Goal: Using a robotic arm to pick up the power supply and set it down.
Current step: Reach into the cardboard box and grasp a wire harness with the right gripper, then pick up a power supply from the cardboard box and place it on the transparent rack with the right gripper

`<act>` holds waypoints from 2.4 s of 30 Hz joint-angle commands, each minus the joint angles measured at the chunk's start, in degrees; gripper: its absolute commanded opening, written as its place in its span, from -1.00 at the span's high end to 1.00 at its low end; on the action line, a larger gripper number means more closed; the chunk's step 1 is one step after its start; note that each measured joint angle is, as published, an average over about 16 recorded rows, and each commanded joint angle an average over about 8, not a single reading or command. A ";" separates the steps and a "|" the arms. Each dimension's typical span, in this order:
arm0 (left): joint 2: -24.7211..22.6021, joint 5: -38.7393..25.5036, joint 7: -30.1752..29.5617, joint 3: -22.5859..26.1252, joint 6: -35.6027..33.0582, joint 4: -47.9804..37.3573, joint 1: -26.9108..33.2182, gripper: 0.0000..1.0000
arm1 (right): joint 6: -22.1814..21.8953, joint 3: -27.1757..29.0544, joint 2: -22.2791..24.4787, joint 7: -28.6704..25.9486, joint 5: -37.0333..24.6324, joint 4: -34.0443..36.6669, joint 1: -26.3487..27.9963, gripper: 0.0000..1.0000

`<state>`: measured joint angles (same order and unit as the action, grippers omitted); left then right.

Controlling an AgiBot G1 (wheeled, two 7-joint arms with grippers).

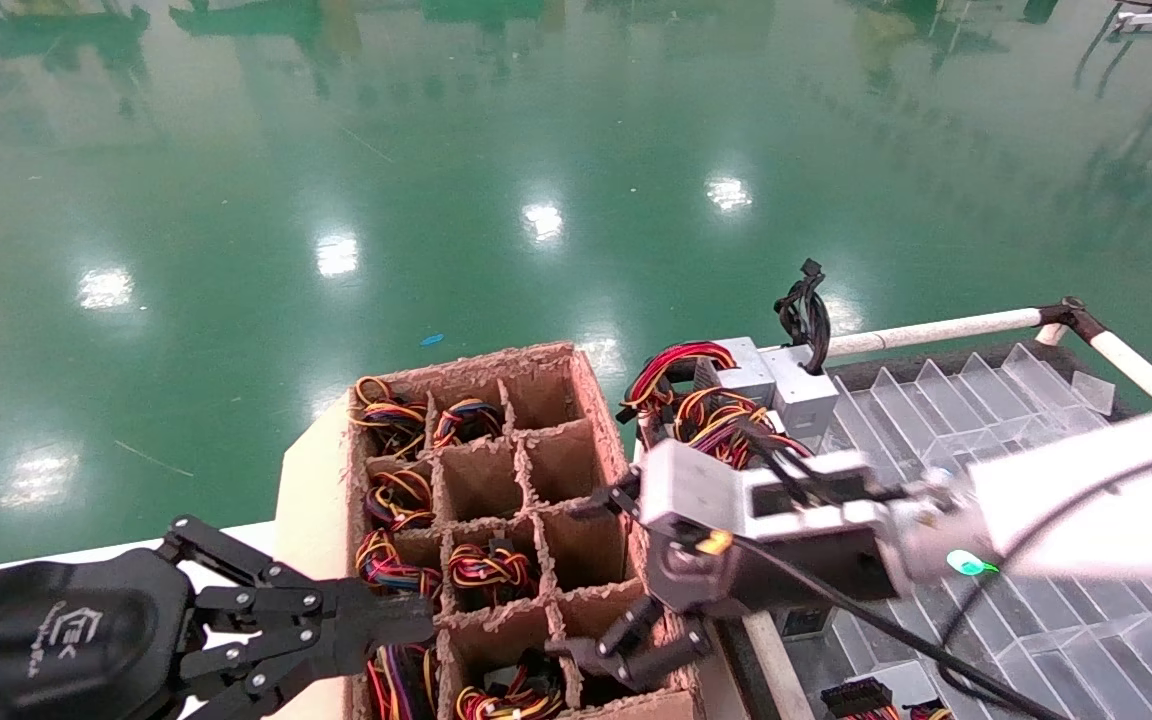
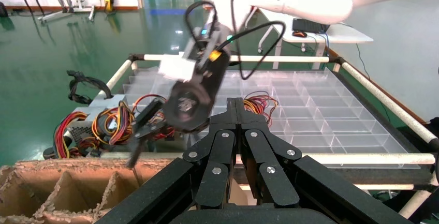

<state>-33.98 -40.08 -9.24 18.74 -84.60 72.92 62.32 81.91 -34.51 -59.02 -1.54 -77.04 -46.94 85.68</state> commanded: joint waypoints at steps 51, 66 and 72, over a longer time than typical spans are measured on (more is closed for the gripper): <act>0.03 0.05 0.03 0.07 0.03 0.00 0.02 -1.00 | -7.65 -7.49 -13.11 9.57 -14.03 7.46 7.33 1.00; 0.04 0.06 0.04 0.09 0.04 0.00 0.02 -1.00 | -4.88 -2.20 -6.42 6.30 -6.59 1.38 8.34 1.00; 0.04 0.07 0.05 0.10 0.04 0.00 0.02 -1.00 | -4.24 1.34 -1.99 4.07 -2.40 -2.55 9.68 1.00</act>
<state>-33.94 -40.01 -9.19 18.84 -84.56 72.92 62.34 77.70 -33.24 -61.12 2.80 -79.67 -49.03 95.78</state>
